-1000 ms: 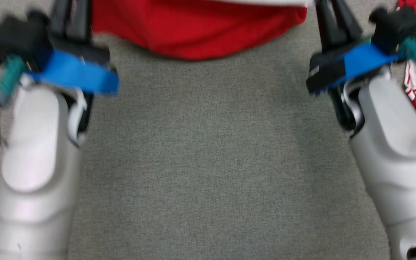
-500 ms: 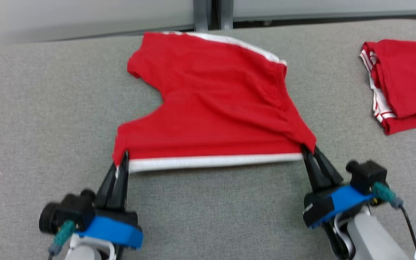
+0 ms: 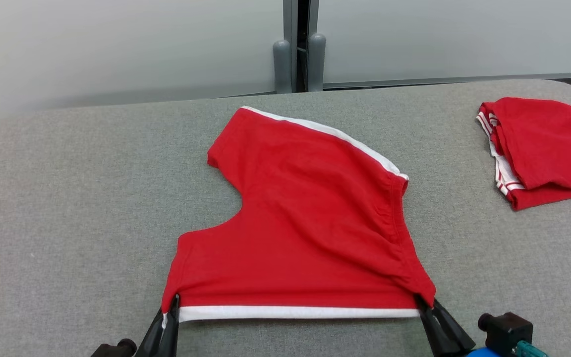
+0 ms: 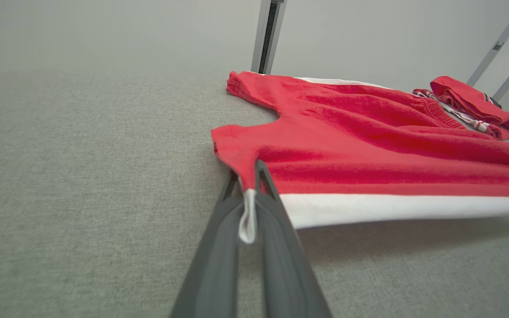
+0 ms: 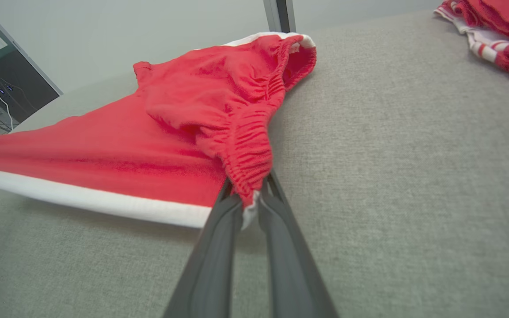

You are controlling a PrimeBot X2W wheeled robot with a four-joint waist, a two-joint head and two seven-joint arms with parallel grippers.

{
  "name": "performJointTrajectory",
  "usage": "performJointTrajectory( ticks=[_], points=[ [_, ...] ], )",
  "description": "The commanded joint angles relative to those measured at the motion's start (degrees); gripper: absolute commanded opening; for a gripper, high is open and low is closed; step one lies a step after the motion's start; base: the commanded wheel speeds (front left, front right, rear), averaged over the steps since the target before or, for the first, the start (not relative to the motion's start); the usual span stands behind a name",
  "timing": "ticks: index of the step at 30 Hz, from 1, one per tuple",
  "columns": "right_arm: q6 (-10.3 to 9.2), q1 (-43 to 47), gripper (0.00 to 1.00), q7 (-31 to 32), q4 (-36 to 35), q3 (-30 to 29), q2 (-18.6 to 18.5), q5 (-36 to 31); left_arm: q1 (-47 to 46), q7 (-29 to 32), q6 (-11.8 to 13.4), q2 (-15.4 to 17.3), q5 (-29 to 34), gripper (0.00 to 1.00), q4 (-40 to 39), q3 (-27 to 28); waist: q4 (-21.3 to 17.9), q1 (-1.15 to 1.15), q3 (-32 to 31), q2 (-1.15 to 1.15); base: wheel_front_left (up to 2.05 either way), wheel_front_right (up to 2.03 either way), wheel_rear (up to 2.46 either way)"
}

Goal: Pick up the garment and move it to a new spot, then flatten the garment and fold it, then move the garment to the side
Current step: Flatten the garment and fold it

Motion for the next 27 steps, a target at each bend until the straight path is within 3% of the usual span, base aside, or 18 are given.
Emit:
performJointTrajectory(
  ticks=[1,12,27],
  points=[
    [-0.12,1.63,0.00,0.58,-1.41,-0.35,-0.37,-0.31,0.55,0.02,0.05,0.59,0.05,0.00,-0.10,0.74,0.09,0.02,-0.24,0.00,0.00,0.00,0.00],
    [-0.09,-0.16,0.00,2.92,-6.88,0.06,1.18,-1.14,-6.48,0.02,-1.19,2.57,3.05,0.00,0.12,-1.60,-0.94,0.02,1.32,0.00,0.00,0.00,0.00],
    [-0.08,-16.93,0.00,2.86,-6.39,1.81,2.70,-0.15,-37.16,4.17,-2.69,12.03,6.39,0.00,8.16,-6.83,-7.18,0.02,12.73,0.00,0.00,0.00,0.00]
  ],
)
